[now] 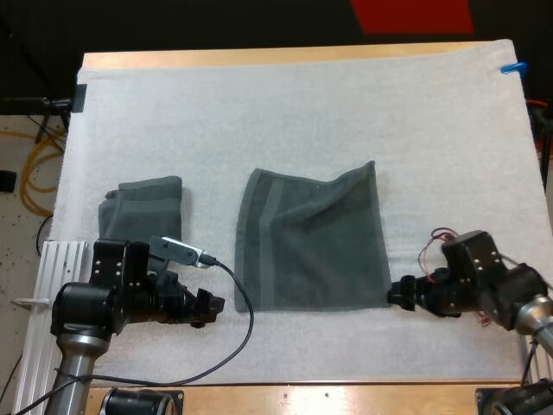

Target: Pick towel from pile fold and stack

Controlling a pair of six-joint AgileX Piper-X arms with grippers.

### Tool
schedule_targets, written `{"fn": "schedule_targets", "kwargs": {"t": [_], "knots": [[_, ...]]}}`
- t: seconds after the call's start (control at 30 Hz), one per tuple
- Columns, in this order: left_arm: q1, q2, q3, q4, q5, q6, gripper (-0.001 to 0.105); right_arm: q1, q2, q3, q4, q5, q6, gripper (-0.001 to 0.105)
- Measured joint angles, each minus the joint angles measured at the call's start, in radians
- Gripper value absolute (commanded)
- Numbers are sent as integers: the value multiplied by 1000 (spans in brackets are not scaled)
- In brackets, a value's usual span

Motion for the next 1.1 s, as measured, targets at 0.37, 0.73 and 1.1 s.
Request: {"fn": "schedule_targets", "kwargs": {"t": [0.37, 0.73, 1.1], "knots": [[0, 0, 0, -11, 0, -6, 71, -1, 232, 35, -264, -150, 122, 66], [0, 0, 0, -16, 29, -6, 71, -2, 298, 24, -323, -221, 154, 33], [0, 1, 75, -101, 47, -38, 71, -2, 312, 33, -323, -167, 156, 0]]}}
